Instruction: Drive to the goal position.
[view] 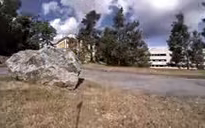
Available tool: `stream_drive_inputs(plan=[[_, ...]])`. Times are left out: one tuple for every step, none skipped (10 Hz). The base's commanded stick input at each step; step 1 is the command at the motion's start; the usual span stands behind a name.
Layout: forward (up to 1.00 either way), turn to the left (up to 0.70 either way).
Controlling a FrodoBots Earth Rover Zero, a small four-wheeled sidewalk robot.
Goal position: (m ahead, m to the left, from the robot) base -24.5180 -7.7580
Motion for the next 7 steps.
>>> stream_drive_inputs(plan=[[0.00, -0.85], [0.00, -0.85], [0.00, -0.85], [0.00, -0.85], [0.00, -0.85], [0.00, -0.85], [0.00, -0.85]])
